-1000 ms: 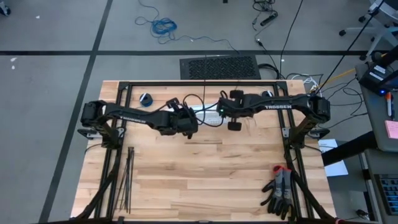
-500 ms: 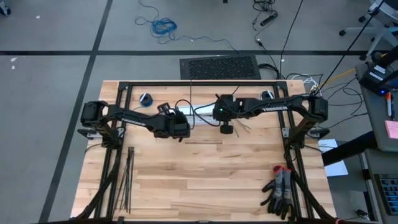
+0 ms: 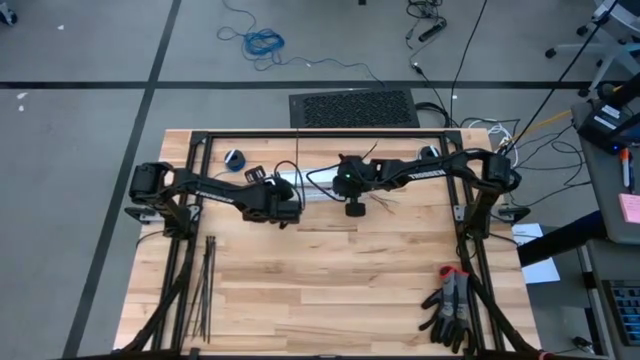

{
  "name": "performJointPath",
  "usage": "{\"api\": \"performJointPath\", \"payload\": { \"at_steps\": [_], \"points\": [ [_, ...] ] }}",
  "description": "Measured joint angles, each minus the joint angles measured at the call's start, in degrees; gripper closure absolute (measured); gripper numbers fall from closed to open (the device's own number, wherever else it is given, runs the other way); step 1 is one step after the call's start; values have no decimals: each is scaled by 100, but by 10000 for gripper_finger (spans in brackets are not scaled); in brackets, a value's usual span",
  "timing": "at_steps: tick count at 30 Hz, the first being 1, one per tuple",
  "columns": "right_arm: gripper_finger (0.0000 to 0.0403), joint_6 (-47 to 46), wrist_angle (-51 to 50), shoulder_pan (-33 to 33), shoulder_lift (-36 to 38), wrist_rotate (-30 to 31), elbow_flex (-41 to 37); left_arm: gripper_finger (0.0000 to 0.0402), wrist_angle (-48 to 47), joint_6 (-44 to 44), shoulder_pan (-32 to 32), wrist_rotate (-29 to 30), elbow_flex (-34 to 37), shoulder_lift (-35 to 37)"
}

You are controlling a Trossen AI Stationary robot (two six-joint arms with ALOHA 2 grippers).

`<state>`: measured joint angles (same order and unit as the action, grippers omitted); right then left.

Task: Ziptie cables
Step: Put the zip-tied cables into the white cable duct

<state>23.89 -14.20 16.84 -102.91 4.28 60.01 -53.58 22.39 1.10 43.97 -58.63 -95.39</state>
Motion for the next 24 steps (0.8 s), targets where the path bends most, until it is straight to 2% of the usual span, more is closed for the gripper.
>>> {"api": "performJointPath", "payload": {
  "at_steps": [5,12,15,18,24],
  "points": [
    [380,105,-44,7,7,-193,-36,401,-289,180,13,-72,136,0],
    [298,-100,-18,33,5,-223,-31,401,-162,273,4,-195,120,0],
    [274,-169,20,41,5,-226,-28,401,-29,272,0,-296,120,0],
    [274,-269,15,39,5,-270,-28,401,297,119,-10,-671,118,0],
    [307,-589,-292,-67,13,-523,-17,401,650,-71,-151,-1025,109,0]
  ]
}}
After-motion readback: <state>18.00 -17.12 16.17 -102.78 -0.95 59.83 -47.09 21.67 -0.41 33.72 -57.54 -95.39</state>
